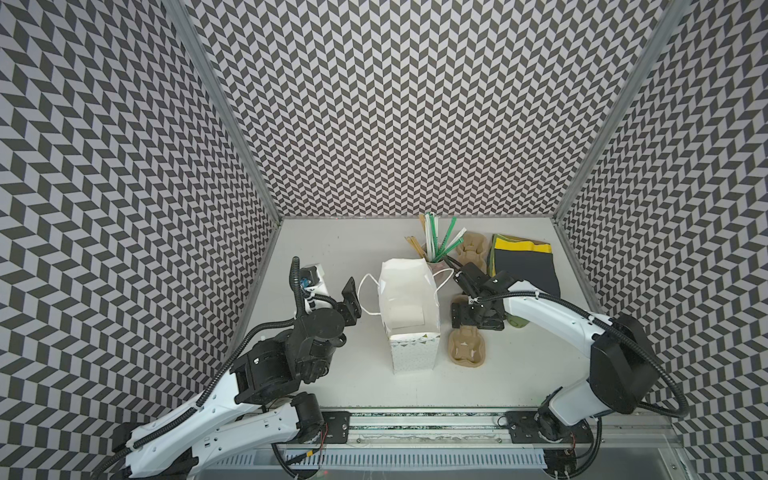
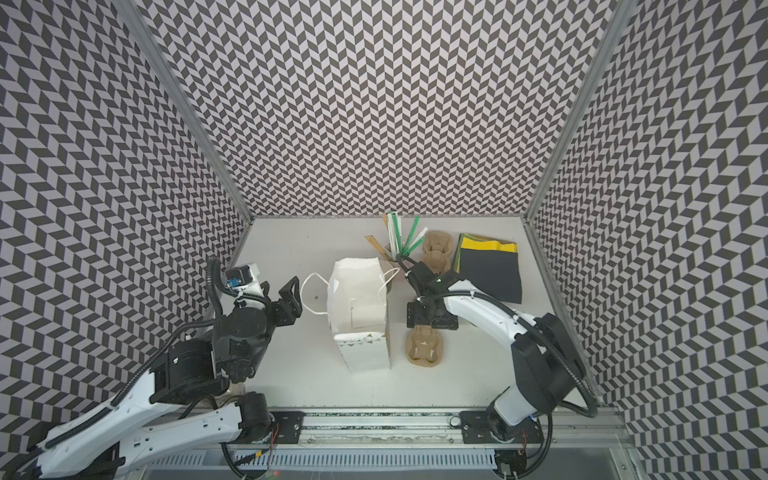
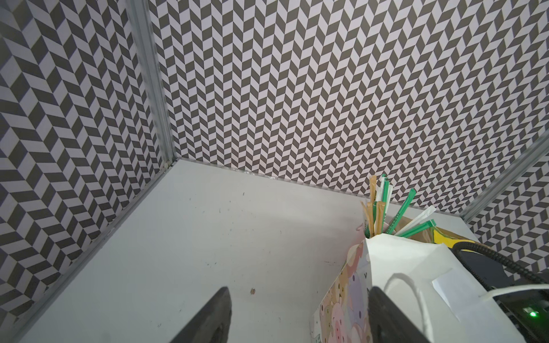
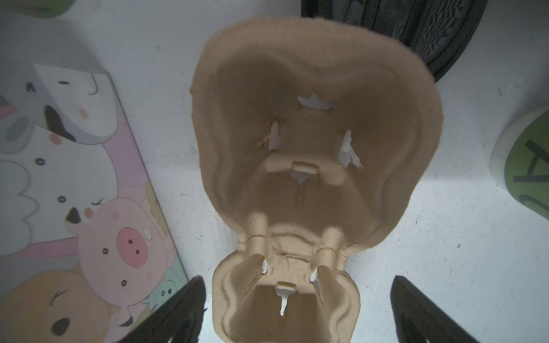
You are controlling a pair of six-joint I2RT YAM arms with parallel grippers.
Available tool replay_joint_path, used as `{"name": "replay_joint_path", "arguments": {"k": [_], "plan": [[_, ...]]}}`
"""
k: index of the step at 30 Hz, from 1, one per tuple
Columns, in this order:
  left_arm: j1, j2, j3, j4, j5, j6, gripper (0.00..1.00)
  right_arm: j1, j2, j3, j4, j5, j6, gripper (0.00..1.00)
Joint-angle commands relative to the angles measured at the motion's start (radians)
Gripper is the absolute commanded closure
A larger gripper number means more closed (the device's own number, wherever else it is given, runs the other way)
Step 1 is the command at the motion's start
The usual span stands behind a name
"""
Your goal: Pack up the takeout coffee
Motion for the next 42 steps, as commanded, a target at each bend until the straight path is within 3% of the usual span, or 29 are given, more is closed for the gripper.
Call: {"name": "replay_joint_path", "arguments": {"k": [1,42], "plan": [[0.005,-0.014,-0.015,0.052,-0.042,0.041,0.27,-0.006,0.008,-0.011,0.04,0.028,0.015,0.05],[0.013,-0.079,-0.101,0.08,-0.067,0.083,0.28,0.061,0.09,-0.067,0.13,0.11,0.16,0.1]]}}
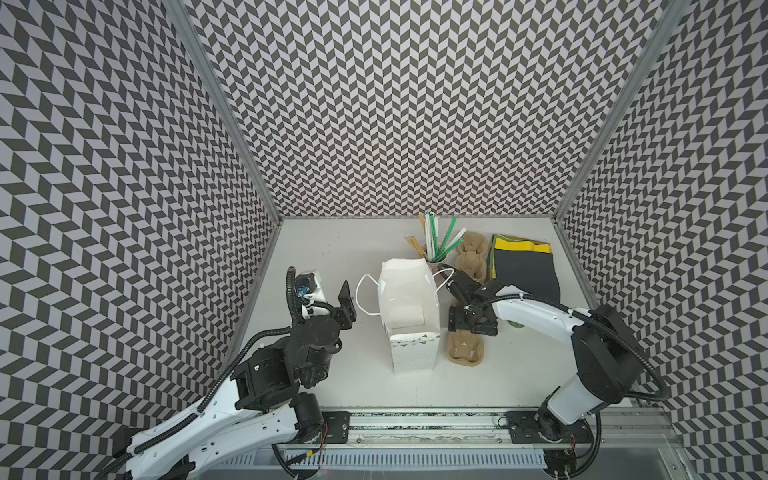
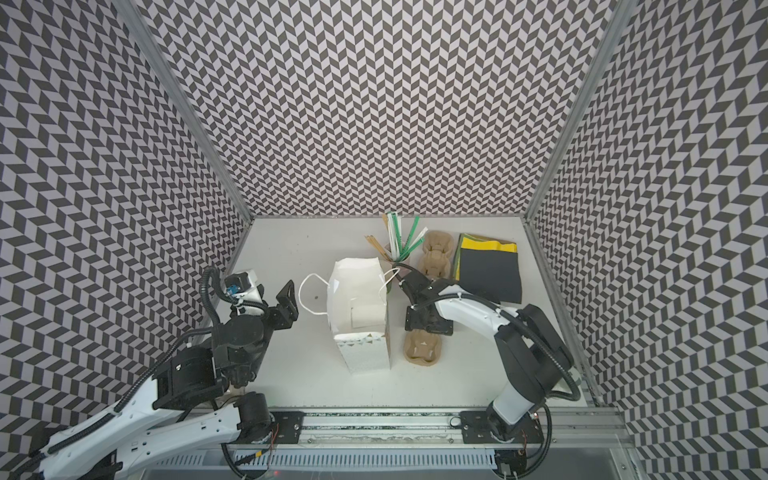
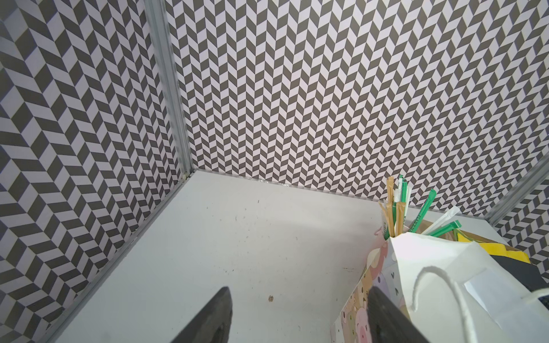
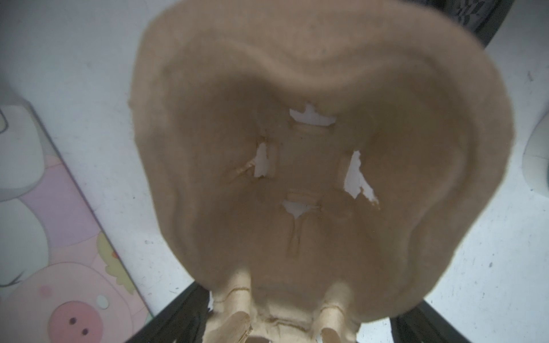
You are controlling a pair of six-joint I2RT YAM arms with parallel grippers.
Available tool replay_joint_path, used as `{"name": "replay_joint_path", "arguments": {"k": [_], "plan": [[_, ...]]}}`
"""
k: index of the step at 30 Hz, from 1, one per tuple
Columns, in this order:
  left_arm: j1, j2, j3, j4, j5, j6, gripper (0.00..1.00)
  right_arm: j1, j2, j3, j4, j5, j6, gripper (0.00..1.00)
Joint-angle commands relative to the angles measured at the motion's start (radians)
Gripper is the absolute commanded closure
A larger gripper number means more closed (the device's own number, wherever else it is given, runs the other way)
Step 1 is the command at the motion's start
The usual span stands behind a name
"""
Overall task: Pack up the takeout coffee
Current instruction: 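Hold the pulp carrier raised beside the gift bag with the right gripper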
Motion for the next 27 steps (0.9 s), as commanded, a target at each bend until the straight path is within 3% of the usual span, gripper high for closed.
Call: {"name": "replay_joint_path", "arguments": {"k": [1,27], "plan": [[0.006,-0.01,-0.013,0.017,-0.019,0.0,0.28,0.015,0.021,-0.001,0.02,0.032,0.036,0.1],[0.011,-0.018,-0.019,0.02,-0.02,0.01,0.28,0.039,-0.019,-0.049,0.039,-0.002,0.024,0.17]]}}
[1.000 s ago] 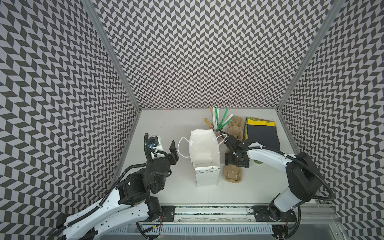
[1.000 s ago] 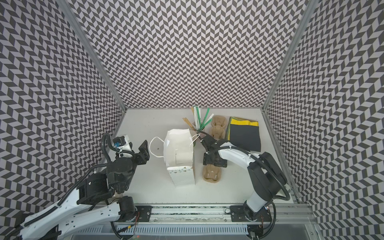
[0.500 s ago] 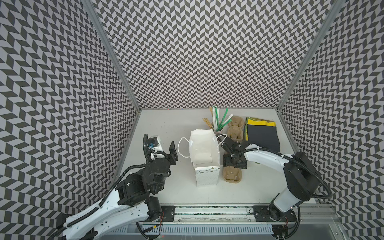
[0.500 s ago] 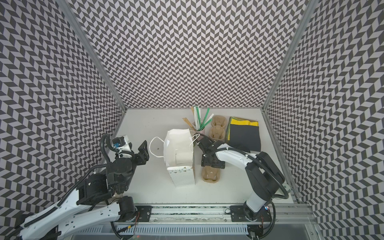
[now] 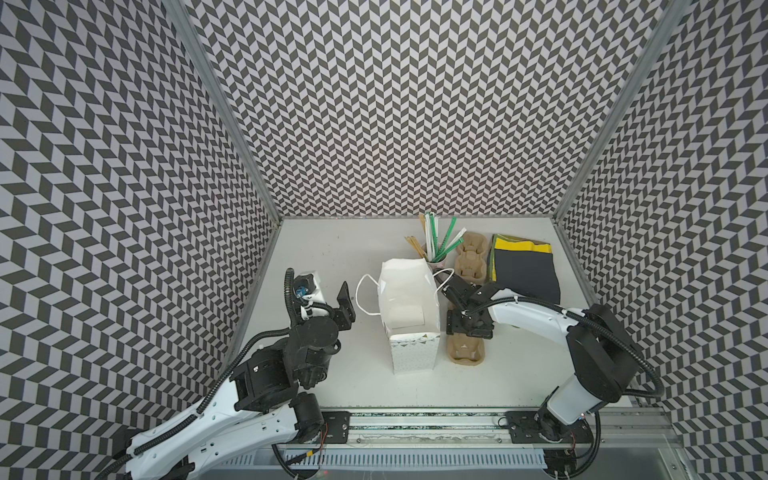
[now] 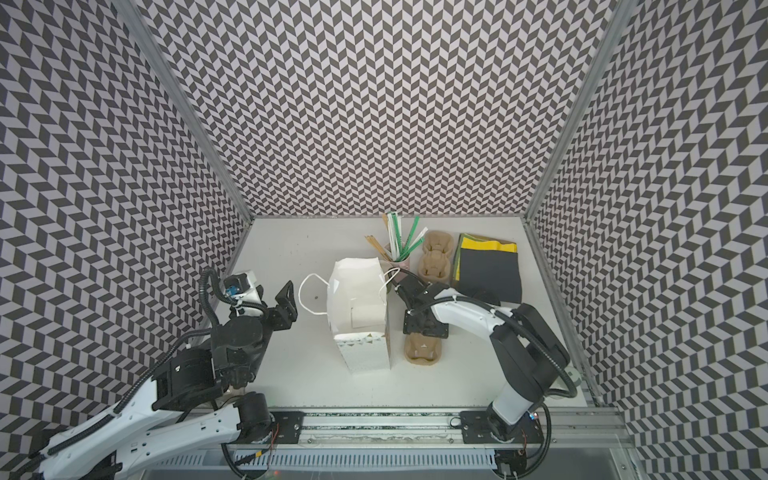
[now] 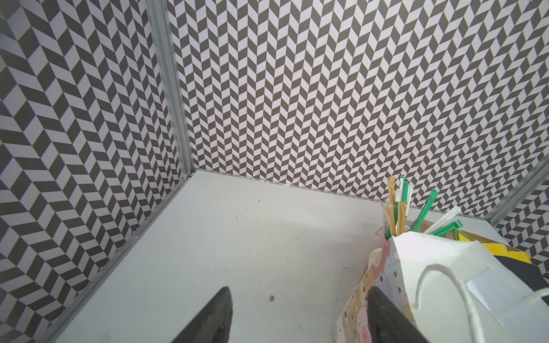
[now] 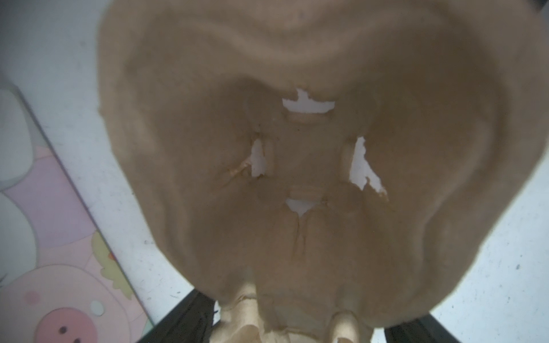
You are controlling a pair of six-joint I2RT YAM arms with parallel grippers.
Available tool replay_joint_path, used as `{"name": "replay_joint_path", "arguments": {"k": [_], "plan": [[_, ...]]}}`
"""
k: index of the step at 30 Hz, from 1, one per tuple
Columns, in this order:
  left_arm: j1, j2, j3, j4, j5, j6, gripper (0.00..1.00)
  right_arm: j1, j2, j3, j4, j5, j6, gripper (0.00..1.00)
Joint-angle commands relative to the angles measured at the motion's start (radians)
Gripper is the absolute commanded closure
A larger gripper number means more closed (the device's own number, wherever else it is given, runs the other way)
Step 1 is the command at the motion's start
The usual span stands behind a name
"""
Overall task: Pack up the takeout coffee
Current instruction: 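Hold the pulp carrier raised beside the gift bag with the right gripper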
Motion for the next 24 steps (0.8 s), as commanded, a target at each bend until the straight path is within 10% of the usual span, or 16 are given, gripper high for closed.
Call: {"name": "replay_joint_path", "arguments": {"k": [1,24], "plan": [[0.009,-0.008,-0.01,0.02,-0.02,0.008,0.28,0.007,-0.035,-0.026,-0.001,-0.01,-0.005,0.17],[0.014,-0.015,-0.001,0.014,0.035,-0.026,0.28,0.007,-0.338,0.163,-0.268,0.036,-0.098,0.21]]}}
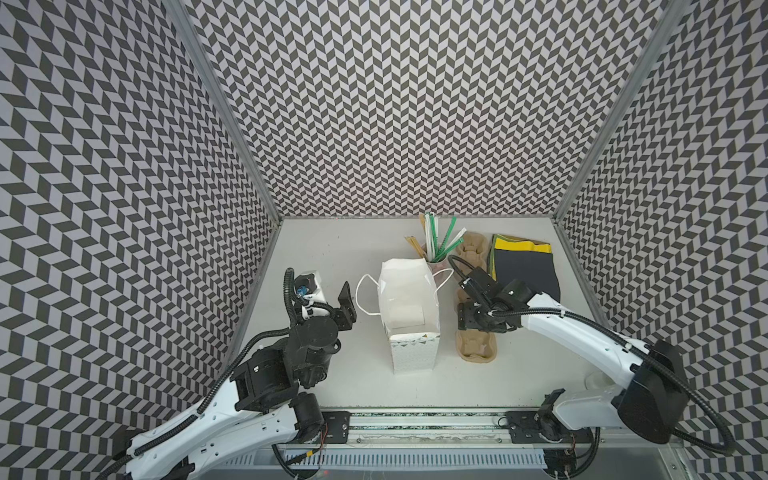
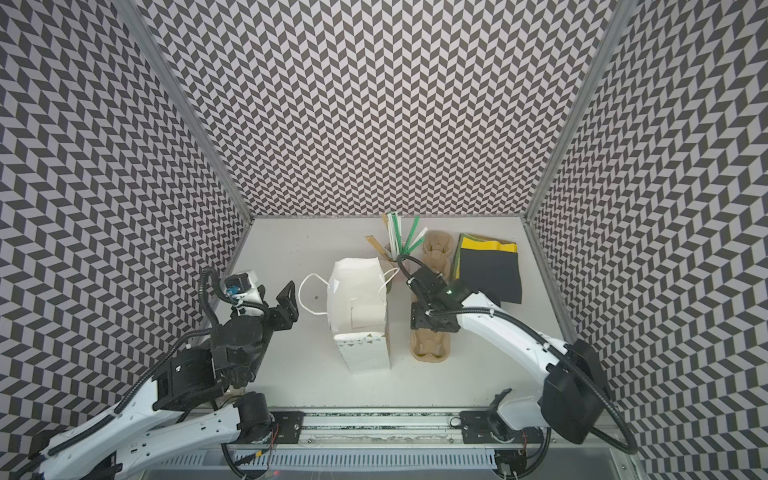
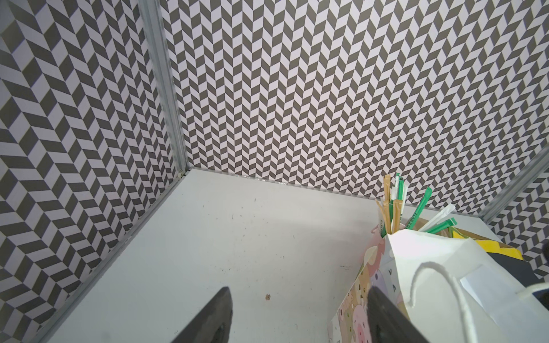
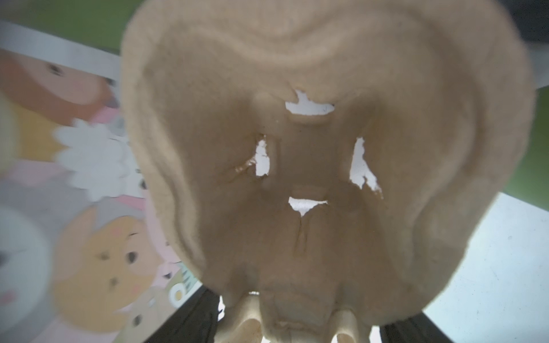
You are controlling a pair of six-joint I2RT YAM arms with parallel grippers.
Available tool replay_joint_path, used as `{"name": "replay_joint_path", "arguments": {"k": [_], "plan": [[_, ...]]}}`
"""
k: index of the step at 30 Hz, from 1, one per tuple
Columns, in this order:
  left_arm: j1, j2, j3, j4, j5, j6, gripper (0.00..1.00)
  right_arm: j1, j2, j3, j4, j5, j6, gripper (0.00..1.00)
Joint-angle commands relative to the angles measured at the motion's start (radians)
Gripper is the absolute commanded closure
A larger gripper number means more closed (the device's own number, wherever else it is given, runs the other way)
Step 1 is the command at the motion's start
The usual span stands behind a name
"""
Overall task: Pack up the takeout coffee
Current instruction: 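Hold the pulp carrier raised beside the gift bag with the right gripper, then carry the tan pulp carrier over the gift bag opening with the right gripper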
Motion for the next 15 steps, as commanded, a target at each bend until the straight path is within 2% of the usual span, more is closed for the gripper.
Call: {"name": "replay_joint_path", "arguments": {"k": [1,6,11,15], "plan": [[0.007,-0.013,0.004,0.002,0.001,-0.023,0.28,0.007,-0.068,0.101,-0.077,0.024,-0.02,0.21],[0.007,-0.008,0.006,0.001,-0.021,-0.016,0.28,0.013,-0.095,0.251,-0.195,0.005,-0.027,0.21],[0.007,0.005,0.006,-0.001,-0.023,-0.019,0.28,0.044,-0.074,0.446,-0.309,0.039,-0.023,0.22],[0.007,0.004,0.007,0.001,-0.025,-0.016,0.28,0.059,-0.093,0.559,-0.315,0.011,-0.018,0.24]]}}
